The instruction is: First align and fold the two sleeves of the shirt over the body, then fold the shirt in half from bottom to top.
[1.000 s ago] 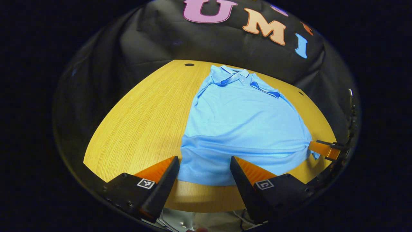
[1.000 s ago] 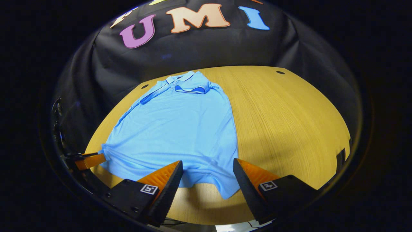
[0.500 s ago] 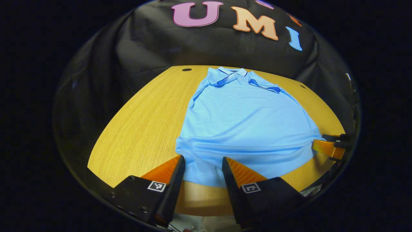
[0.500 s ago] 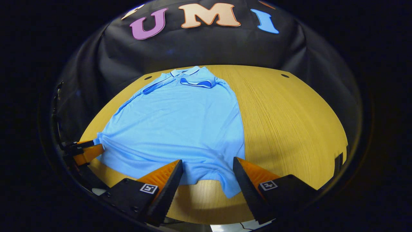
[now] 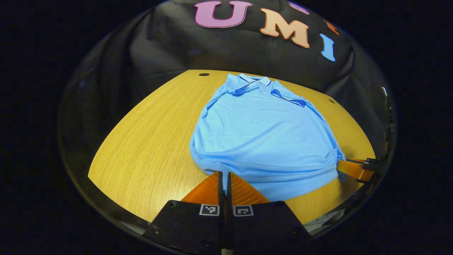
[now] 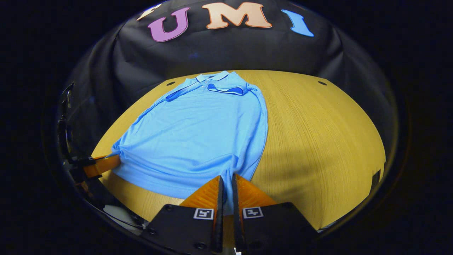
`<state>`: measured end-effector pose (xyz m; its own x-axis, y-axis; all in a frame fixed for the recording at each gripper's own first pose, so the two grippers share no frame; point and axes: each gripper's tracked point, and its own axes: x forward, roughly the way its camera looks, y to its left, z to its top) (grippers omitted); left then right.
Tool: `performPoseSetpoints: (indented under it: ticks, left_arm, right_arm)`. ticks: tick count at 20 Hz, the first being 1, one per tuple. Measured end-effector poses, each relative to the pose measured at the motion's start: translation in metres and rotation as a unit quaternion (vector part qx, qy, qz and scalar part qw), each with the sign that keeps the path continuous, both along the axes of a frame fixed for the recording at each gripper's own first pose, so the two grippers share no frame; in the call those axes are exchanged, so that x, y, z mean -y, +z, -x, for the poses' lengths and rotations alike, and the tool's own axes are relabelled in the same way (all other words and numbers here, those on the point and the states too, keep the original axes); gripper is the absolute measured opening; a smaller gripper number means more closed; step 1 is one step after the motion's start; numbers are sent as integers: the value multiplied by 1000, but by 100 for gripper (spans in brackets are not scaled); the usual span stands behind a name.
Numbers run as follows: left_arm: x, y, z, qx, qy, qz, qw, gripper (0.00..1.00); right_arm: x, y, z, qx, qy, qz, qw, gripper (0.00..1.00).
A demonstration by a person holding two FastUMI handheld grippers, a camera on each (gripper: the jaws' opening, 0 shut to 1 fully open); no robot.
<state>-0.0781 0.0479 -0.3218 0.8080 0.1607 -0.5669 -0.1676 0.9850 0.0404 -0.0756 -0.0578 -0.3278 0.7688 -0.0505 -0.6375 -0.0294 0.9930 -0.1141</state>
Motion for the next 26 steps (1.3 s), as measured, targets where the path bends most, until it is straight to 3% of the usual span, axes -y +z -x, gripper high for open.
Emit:
performPoseSetpoints:
  ticks: [2,10,11,16,17,18,19,26]
  left_arm:
    - [0,0,-1,-3,0,4,1000,0]
    - [-1,36,-24,18,5,19,1000,0]
    - [-3,46,-33,29,3,19,999,0]
    - [-15,85,-91,63,-19,34,997,0]
    - [-18,91,-104,67,-24,39,997,0]
    - [-20,96,-118,71,-28,45,996,0]
    - [-22,104,-132,77,-34,48,995,0]
    - [-34,147,-238,112,-70,57,990,0]
  right_arm:
    - [1,1,0,-2,-7,-3,1000,6]
    - [-9,41,-27,31,-7,-8,999,8]
    - [-11,50,-36,40,-7,-9,999,12]
    - [-20,88,-96,90,-20,-3,996,5]
    - [-21,93,-108,95,-24,0,995,9]
    - [-23,96,-121,98,-27,2,995,5]
    - [-24,100,-133,102,-30,4,994,9]
    - [-20,126,-234,140,-46,23,989,9]
